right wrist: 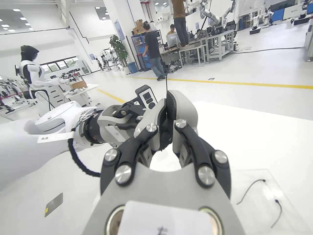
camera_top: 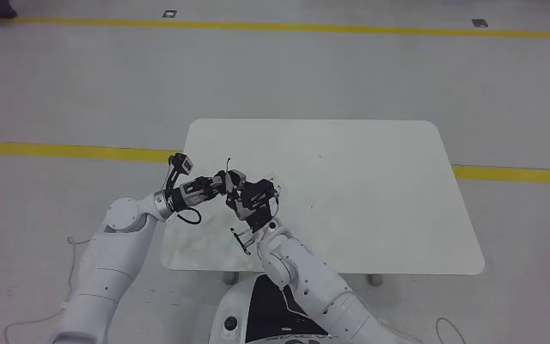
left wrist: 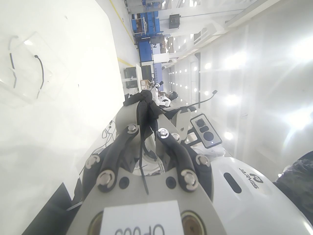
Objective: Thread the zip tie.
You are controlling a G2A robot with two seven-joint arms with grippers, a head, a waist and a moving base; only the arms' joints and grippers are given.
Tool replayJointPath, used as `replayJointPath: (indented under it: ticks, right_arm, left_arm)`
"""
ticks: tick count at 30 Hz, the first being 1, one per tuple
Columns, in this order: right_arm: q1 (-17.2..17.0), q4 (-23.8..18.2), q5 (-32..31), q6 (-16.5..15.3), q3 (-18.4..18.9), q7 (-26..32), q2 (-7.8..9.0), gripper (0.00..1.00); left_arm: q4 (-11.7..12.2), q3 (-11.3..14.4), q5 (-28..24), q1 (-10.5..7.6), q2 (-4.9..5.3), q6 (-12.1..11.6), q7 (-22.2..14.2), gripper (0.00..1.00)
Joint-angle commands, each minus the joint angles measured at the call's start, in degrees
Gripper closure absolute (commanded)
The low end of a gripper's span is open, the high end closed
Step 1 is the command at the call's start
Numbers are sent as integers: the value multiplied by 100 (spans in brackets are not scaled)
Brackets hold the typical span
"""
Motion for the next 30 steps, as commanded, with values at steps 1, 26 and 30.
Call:
replayJointPath:
  ticks: [1,26,30]
  right_arm:
    - [3,3,-17,28,1,-4,0,100]
    - [-25,35,-159,294,34,-3,2,100]
    - [-23,53,-191,350,32,-11,-1,100]
  left_arm:
    - [0,0,0,0,0,0,0,100]
    - [0,0,0,0,0,0,0,100]
    - [0,0,0,0,0,0,0,100]
